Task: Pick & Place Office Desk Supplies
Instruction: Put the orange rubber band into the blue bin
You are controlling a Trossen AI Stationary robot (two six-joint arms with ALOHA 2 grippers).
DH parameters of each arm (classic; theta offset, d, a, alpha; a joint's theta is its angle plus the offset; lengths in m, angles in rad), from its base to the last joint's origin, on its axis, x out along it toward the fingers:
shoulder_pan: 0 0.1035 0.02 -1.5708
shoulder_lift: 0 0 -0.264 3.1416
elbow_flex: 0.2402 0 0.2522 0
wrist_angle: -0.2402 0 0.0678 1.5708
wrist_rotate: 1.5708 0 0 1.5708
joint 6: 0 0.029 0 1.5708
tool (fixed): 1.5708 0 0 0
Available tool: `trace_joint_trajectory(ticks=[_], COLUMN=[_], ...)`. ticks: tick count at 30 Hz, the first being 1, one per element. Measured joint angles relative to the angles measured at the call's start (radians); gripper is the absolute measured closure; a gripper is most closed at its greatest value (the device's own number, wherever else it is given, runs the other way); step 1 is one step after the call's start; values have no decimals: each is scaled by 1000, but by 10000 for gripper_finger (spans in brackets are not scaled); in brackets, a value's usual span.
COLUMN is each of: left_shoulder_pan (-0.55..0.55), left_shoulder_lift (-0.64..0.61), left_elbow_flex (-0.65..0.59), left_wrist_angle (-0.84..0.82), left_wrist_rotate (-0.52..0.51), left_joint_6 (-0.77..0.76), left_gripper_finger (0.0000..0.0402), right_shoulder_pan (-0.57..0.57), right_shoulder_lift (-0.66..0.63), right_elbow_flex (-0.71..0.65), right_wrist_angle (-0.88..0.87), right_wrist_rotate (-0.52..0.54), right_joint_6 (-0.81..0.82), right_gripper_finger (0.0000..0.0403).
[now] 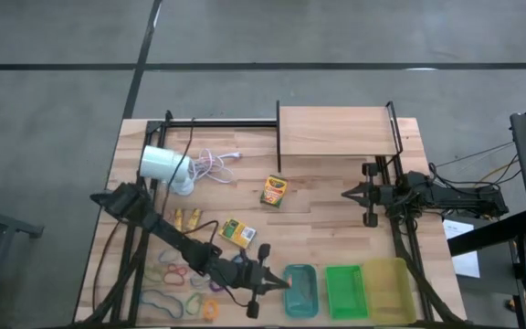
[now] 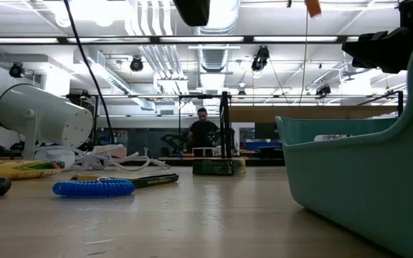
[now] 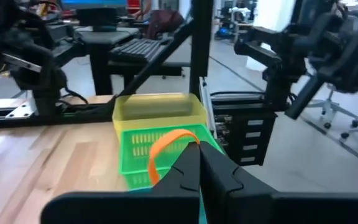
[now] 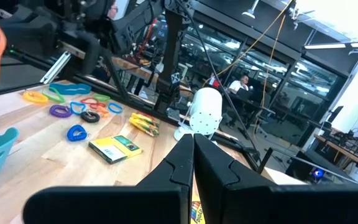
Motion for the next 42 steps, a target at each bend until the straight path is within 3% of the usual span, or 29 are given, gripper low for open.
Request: trace_joint_trajectory(ticks=[15,33,42], left_shoulder_pan=[53,77,77], left_shoulder_lift=[152,153,153], left_elbow_flex=[121,120,120], left_wrist_angle=[-39,-343,-371], left_wrist_rotate=[74,82,82], left_joint_6=[8,-211,-239], left_gripper_finger=[401,401,389], right_shoulder_pan=[0,0,0], right_shoulder_lift=[0,0,0], right_elbow_flex=[0,0,0], right_wrist_angle=[-15,-14,-14], right_wrist_rotate=[-1,0,0], right_joint_6=[0,0,0], right_gripper_finger=[394,394,394])
